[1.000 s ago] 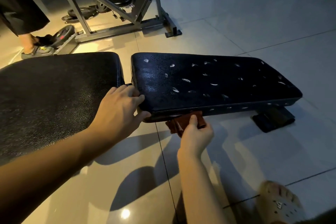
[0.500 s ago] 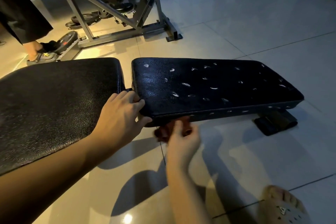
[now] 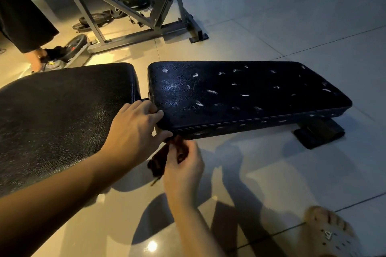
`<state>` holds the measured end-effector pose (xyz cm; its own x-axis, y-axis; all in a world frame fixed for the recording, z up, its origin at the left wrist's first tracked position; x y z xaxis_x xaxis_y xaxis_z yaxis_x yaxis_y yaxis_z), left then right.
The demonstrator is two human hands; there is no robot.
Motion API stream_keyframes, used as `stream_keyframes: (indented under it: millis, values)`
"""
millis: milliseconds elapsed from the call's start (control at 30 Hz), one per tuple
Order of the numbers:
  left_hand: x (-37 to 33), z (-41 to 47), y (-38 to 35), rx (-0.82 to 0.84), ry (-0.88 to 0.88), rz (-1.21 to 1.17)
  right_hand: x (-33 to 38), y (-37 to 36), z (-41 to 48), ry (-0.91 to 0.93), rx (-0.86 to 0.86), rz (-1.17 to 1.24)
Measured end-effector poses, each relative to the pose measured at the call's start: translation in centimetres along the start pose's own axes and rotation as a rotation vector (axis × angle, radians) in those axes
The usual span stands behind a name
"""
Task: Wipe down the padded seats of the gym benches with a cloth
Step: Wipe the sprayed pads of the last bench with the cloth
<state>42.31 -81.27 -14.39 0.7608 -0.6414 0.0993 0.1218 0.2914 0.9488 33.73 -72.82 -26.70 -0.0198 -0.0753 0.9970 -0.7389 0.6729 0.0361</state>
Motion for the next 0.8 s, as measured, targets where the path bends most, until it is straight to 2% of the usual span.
stream_keyframes:
  millis: [67, 167, 233, 333, 367, 500, 567, 667, 733, 800]
  values:
    - [-0.1, 0.0, 0.1, -0.003, -0.002, -0.003, -0.3, 2.7, 2.4, 0.015, -0.145, -0.015]
    - [-0.3, -0.2, 0.1, 0.019, 0.013, -0.003, -1.5, 7.1, 5.5, -0.088, -0.309, -0.008]
    - [-0.4, -0.2, -0.1, 0.035, 0.014, 0.001, -1.3, 6.1, 4.6, -0.071, -0.279, -0.009]
    - [-0.1, -0.2, 0.1, 0.021, 0.016, 0.000, 0.0, 1.6, 1.1, 0.034, -0.071, -0.086]
    - [0.0, -0.2, 0.1, 0.019, 0.017, 0.000, -0.2, 1.6, 1.2, 0.051, -0.050, -0.112]
    - [-0.2, -0.1, -0.2, 0.039, 0.023, 0.011, -2.0, 7.4, 5.5, -0.065, -0.263, -0.113]
    - [-0.2, -0.1, -0.3, 0.044, 0.023, 0.012, -1.4, 6.5, 5.0, -0.035, -0.220, -0.122]
    - [0.0, -0.1, -0.1, 0.024, 0.015, 0.006, 0.7, 1.6, 1.5, 0.101, 0.000, -0.189]
    - [0.0, -0.1, -0.1, 0.026, 0.017, 0.005, 0.3, 2.5, 2.3, 0.105, -0.057, -0.176]
    - [-0.2, 0.0, 0.0, 0.024, 0.020, 0.003, -1.2, 5.5, 4.5, 0.007, -0.197, -0.155]
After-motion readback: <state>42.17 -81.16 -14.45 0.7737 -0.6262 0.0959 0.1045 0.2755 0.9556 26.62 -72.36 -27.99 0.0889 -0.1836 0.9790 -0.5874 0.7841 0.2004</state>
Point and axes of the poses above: each hand's wrist, its own z-axis towards the middle knuckle, its own y-axis out of the back of the hand, x = y × z, the point moved 9 cm from there along z, towards the middle knuckle, and after that the axes turned 4 degrees about -z, right-handed, at the moved point
